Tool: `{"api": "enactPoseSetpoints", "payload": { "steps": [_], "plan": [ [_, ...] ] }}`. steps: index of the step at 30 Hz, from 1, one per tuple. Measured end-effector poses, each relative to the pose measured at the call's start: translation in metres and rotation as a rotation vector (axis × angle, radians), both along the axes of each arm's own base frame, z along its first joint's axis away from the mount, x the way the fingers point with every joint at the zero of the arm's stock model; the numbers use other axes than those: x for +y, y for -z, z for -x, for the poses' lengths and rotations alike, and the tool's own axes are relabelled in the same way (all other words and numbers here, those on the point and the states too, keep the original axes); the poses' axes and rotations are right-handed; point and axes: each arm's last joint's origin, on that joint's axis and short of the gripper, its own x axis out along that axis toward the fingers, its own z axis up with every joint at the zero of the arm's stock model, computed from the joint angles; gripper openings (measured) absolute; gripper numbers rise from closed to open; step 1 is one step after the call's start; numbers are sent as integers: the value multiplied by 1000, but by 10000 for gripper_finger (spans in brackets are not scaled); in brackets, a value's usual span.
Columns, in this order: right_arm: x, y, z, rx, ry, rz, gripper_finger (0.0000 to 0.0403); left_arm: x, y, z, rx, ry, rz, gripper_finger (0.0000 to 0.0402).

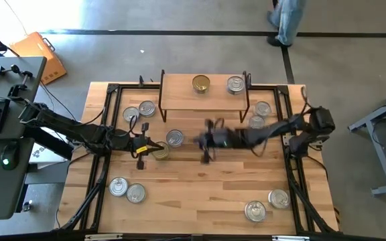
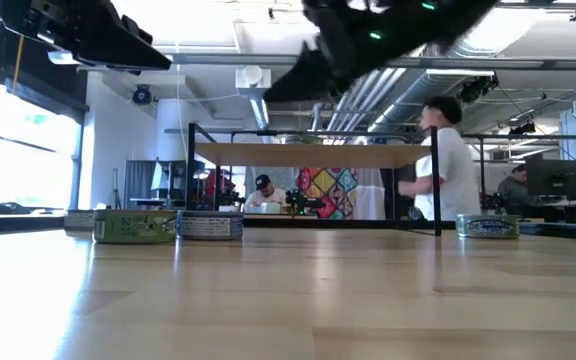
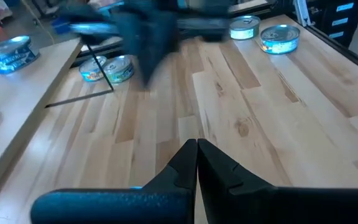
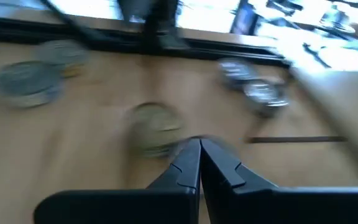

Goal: Stack canned seafood by type on shelf
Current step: Put the yellow tuna can on the shelf

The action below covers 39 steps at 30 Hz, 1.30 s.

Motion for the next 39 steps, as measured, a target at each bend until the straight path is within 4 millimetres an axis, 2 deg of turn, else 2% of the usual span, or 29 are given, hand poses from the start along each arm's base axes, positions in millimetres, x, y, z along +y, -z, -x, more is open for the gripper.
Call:
{"api": "enactPoseSetpoints", "payload": {
  "steps": [3, 6, 9, 13, 19, 23, 27, 29, 35, 39],
  "plan": [
    [26, 18, 15, -111, -34, -45, 2, 0, 2, -2, 8, -16, 37, 5],
    [35, 29, 30, -186, -27, -58, 2, -2, 6, -8, 20, -21, 90, 5],
    [35, 37, 40, -221, -14, -63, 2, -5, 13, -15, 44, -28, 152, 5],
    [31, 40, 42, -217, 20, -60, 2, -11, 21, -23, 103, -46, 175, 2],
    [28, 42, 42, -203, 27, -55, 2, -39, 3, -23, 397, -262, 134, 1],
    [28, 43, 42, -189, 25, -52, 2, -65, -2, -11, 607, -443, 245, 0],
    [29, 44, 43, -181, 26, -74, 2, -92, 12, 6, 830, -592, 471, 0],
    [29, 45, 43, -168, 25, -90, 2, -108, 20, 15, 886, -649, 538, 0],
    [29, 48, 43, -145, 22, -88, 2, -135, 43, 46, 1041, -957, 612, 0],
    [29, 48, 43, -144, 22, -88, 2, -139, 52, 61, 1028, -1113, 534, 0]
  ]
}}
